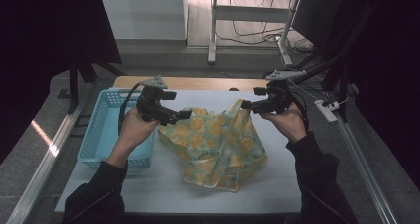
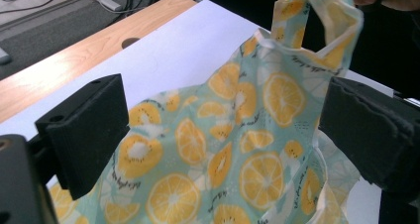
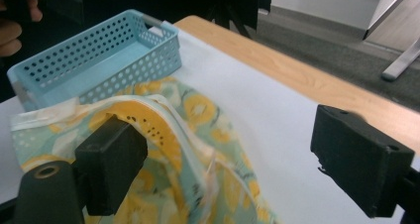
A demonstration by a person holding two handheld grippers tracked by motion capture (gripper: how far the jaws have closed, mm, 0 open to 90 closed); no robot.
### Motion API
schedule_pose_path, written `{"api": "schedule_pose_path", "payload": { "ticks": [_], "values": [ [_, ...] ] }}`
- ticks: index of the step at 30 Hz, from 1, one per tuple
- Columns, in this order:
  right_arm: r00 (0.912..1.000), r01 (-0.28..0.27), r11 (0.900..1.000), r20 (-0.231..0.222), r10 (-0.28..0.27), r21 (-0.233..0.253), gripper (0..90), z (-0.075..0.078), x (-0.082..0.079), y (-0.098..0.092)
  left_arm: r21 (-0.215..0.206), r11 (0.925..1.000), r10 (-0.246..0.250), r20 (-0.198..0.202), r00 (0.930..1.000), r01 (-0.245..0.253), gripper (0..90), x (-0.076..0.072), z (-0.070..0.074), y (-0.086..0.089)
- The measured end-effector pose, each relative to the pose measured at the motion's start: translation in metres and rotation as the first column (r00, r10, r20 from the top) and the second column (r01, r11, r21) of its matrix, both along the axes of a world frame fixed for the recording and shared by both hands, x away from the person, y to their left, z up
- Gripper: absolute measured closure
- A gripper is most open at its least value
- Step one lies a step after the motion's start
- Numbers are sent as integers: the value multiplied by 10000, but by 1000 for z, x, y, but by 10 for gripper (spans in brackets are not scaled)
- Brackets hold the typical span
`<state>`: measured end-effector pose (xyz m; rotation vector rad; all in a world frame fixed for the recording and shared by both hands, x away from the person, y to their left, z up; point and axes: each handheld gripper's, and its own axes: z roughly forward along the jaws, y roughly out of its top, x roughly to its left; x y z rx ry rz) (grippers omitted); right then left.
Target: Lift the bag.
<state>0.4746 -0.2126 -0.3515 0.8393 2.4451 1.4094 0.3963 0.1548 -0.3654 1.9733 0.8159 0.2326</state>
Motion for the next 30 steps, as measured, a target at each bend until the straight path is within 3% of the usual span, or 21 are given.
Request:
{"api": "schedule_pose_path", "payload": {
  "ticks": [9,13,24,30],
  "values": [
    [9997,-125,9998,-223,122,-147,125,-24,-26,-12,365,9993,-70,418,9991,54,25,-21,-13,0],
    [9997,-65,9999,-236,62,-142,116,-32,-35,-19,223,9998,-9,456,9990,-1,15,-31,-19,5],
    [9990,441,9990,-18,-441,0,88,-55,-63,-42,315,9976,614,164,9980,-619,0,-64,-49,25],
    [9978,656,9977,-10,-656,-151,59,-65,-79,-48,362,9937,1056,20,9944,-1056,0,-83,-61,38]
  ]
}}
